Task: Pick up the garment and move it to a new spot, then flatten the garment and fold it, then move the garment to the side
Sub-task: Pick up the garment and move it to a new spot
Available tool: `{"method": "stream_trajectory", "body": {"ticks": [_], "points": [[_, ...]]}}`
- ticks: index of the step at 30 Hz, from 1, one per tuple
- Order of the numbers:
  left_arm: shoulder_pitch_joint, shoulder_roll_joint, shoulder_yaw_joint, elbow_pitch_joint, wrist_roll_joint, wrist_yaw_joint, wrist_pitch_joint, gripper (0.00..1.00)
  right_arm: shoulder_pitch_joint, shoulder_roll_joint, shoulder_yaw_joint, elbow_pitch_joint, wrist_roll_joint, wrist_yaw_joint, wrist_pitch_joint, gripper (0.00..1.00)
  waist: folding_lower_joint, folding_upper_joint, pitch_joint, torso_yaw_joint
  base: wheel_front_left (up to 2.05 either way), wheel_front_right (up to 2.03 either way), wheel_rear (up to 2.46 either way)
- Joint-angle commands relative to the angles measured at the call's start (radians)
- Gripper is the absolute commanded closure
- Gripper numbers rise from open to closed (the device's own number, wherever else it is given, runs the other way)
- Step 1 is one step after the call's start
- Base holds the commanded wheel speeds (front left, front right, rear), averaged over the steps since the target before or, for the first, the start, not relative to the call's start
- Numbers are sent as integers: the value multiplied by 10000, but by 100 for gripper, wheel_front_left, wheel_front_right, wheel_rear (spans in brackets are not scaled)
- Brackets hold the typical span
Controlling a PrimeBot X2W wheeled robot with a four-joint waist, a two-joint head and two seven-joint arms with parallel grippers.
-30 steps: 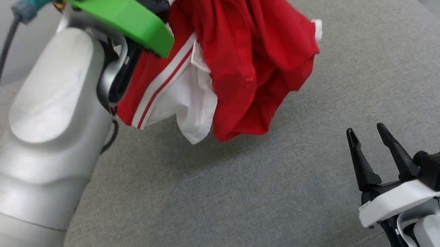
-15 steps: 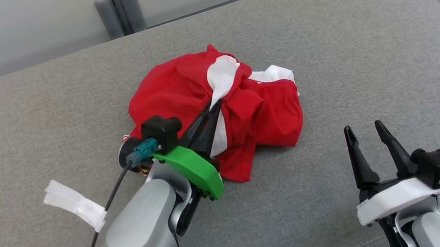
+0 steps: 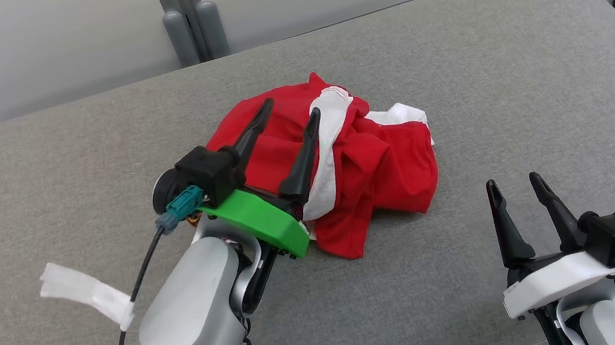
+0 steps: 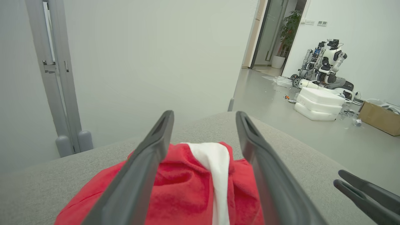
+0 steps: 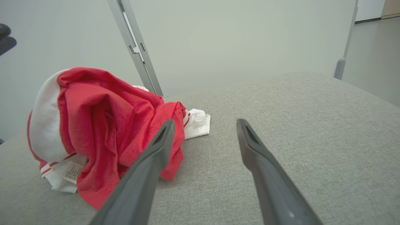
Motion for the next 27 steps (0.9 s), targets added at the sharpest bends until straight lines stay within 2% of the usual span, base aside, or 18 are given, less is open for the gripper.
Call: {"method": "stream_trajectory", "body": {"ticks": [1, 8, 13, 17, 21, 27], "points": [[311, 117, 260, -186, 183, 24, -5, 0, 122, -26, 5, -74, -40, -1, -33, 0, -1, 0, -225, 247, 0, 0, 0], [1515, 672, 1809, -1368, 841, 231, -4, 0, 300, -106, -25, -227, -72, -1, -32, 0, -1, 0, -636, 707, 0, 0, 0], [2783, 1211, 3246, -2337, 1423, 437, -3, 0, 518, -113, -43, -300, -120, 0, -33, 0, -1, 0, -886, 1020, 0, 0, 0], [3914, 1425, 4408, -3043, 1795, 509, -3, 0, 676, -116, -59, -353, -152, 0, -32, 0, -1, 0, -995, 1169, 0, 0, 0], [5023, 1363, 5267, -3484, 2032, 438, 0, 0, 751, -185, -78, -385, -133, -1, -32, 0, -1, 0, -1053, 1295, 0, 0, 0], [6250, 1024, 6016, -3673, 2542, 357, 0, 0, 836, -251, -47, -383, -117, -1, -32, 0, -1, 0, -1134, 1391, 0, 0, 0]]}}
